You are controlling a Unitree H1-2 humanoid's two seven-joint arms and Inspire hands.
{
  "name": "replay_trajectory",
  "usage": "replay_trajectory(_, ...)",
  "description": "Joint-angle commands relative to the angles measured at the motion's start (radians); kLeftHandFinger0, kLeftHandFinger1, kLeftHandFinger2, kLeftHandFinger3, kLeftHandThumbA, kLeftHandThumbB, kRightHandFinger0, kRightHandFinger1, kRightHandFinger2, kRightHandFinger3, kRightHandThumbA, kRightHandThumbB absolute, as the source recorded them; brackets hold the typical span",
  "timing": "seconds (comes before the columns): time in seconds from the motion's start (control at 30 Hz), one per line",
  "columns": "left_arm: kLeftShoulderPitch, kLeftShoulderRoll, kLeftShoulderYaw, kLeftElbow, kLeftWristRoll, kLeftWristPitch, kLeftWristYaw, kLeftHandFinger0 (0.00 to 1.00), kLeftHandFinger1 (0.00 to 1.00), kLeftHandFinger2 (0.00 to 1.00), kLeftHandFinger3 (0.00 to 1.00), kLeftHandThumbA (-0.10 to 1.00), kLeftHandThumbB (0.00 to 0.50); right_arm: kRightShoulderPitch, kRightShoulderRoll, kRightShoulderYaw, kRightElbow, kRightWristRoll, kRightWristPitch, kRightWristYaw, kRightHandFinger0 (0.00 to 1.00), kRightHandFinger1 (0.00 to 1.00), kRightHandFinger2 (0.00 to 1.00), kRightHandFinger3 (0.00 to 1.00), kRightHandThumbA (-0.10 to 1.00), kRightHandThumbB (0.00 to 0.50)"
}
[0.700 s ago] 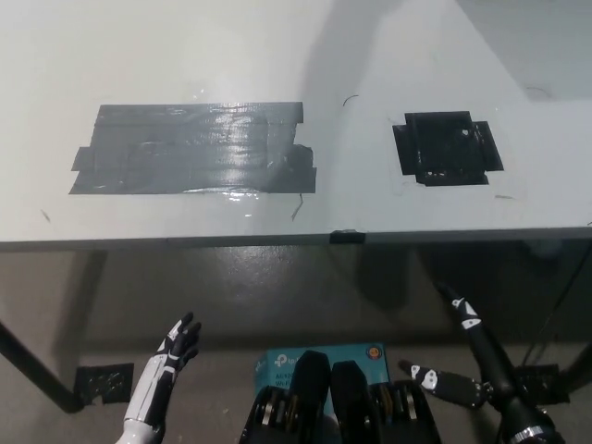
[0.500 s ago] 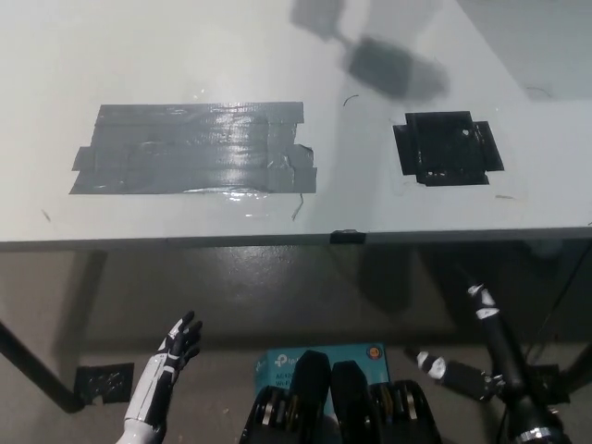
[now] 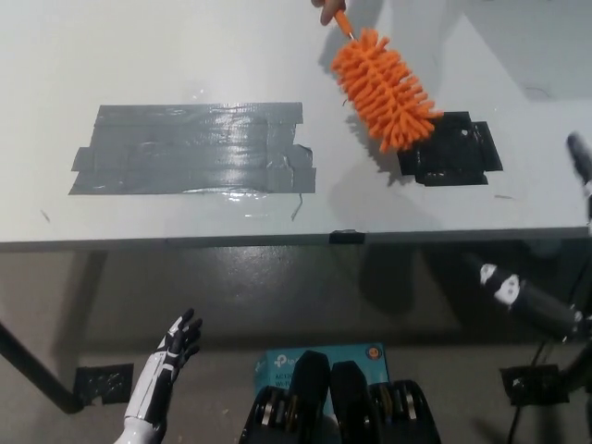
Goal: A person hands an oraange duster to the robot and the robot grabs it with its right hand and places it on the black marked spot infron tof it on the desk
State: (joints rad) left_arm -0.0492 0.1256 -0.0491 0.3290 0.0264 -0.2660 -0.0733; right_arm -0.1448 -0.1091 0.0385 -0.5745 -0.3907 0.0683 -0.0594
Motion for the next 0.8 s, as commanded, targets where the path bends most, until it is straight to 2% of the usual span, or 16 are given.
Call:
replay_trajectory(0.0,-0.011,0.008,0.003,-0.014,-0.007,-0.03,-0.013,1.0,1.0,1.0,1.0,1.0,0.228,-0.116,0.0,-0.013,-0.069,-0.073,0.123,0.058,1.0,1.0,1.0,1.0,1.0,0.34)
replay_trajectory(0.07,-0.011,0.008,0.002,-0.014,-0.01,-0.033,-0.017,1.0,1.0,1.0,1.0,1.0,0.224,-0.171,0.003,-0.007,-0.071,-0.092,0.17,0.079,1.0,1.0,1.0,1.0,1.0,0.351)
replay_trajectory(0.3,-0.025,0.012,0.001,-0.014,-0.001,-0.032,-0.013,1.0,1.0,1.0,1.0,1.0,0.215,-0.351,-0.001,0.026,0.032,-0.182,0.277,0.123,1.0,1.0,1.0,1.0,1.0,0.33)
replay_trajectory(0.33,-0.027,0.011,0.002,-0.012,-0.002,-0.034,-0.013,1.0,1.0,1.0,1.0,1.0,0.216,-0.397,-0.007,0.034,0.075,-0.183,0.293,0.134,1.0,1.0,1.0,1.0,1.0,0.303)
replay_trajectory(0.4,-0.031,0.01,0.002,-0.011,-0.001,-0.036,-0.011,1.0,1.0,1.0,1.0,1.0,0.218,-0.458,-0.016,0.046,0.14,-0.189,0.317,0.149,1.0,1.0,1.0,1.0,1.0,0.3)
replay_trajectory(0.57,-0.044,0.012,0.001,-0.012,-0.004,-0.032,-0.016,1.0,1.0,1.0,1.0,1.0,0.217,-0.601,-0.011,0.073,0.379,-0.201,0.343,0.132,1.0,1.0,1.0,1.0,1.0,0.294)
replay_trajectory(0.77,-0.06,0.013,-0.007,-0.013,0.013,-0.036,-0.013,1.0,1.0,1.0,1.0,1.0,0.204,-0.733,-0.011,0.089,0.668,-0.187,0.326,0.1,1.0,1.0,1.0,1.0,1.0,0.303)
